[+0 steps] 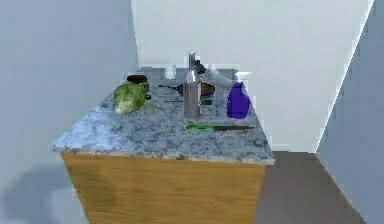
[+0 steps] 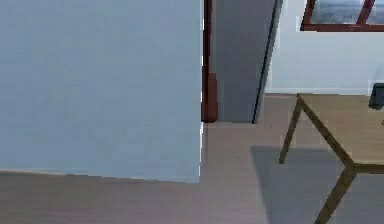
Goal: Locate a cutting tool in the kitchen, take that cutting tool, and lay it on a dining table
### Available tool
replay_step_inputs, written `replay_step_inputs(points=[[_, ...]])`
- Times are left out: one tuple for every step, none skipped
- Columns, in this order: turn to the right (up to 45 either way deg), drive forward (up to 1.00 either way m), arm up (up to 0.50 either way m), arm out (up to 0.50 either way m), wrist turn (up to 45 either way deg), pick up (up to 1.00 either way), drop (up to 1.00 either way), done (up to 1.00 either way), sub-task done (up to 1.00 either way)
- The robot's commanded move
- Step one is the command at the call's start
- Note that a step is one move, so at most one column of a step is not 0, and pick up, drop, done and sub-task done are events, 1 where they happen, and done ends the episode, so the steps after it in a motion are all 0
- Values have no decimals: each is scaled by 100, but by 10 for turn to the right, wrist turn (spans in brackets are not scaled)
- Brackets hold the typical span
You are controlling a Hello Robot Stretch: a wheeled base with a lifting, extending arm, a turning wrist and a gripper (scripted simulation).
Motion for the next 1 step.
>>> replay_step_inputs(points=[[-450,0,0,0,0,0,0,0,0]])
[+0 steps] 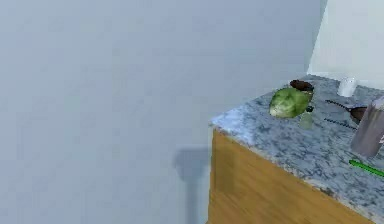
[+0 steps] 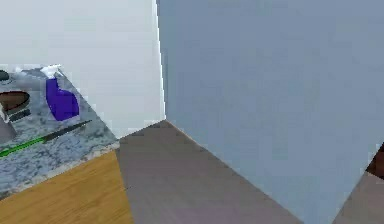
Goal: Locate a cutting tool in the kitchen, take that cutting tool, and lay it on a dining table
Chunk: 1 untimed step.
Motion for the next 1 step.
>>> replay_step_inputs(points=[[-330,0,0,0,0,0,0,0,0]])
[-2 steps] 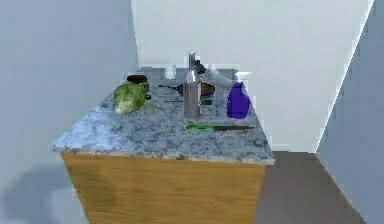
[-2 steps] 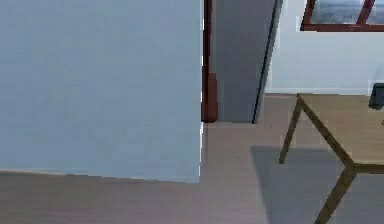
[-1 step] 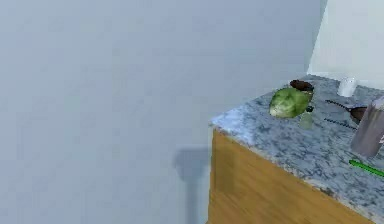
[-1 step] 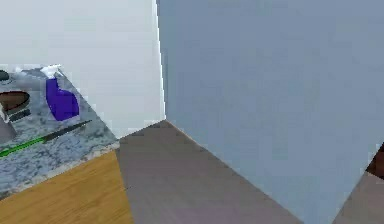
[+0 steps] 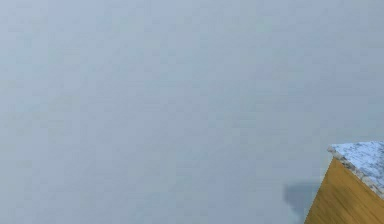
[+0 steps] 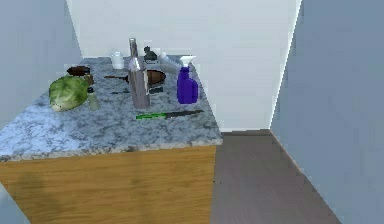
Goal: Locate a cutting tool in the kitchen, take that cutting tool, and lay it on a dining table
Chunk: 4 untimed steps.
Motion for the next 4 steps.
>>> replay_step_inputs(points=[[0,0,50,0,0,0,0,0,0],[0,0,38,0,0,0,0,0,0],[0,0,0,50,0,0,0,0,0],[0,0,0,0,450,0,0,0,0]])
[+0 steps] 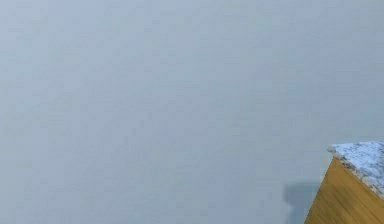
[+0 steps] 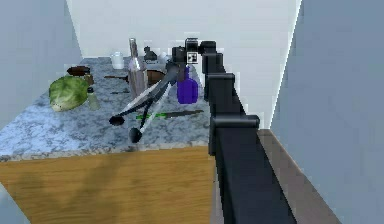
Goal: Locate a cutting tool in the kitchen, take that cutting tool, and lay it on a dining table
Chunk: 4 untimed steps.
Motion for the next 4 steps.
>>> replay_step_inputs(points=[[0,0,0,0,450,0,0,0,0],[0,0,0,0,450,0,0,0,0],[0,0,0,0,180,0,0,0,0],[0,0,-14,0,0,0,0,0,0]])
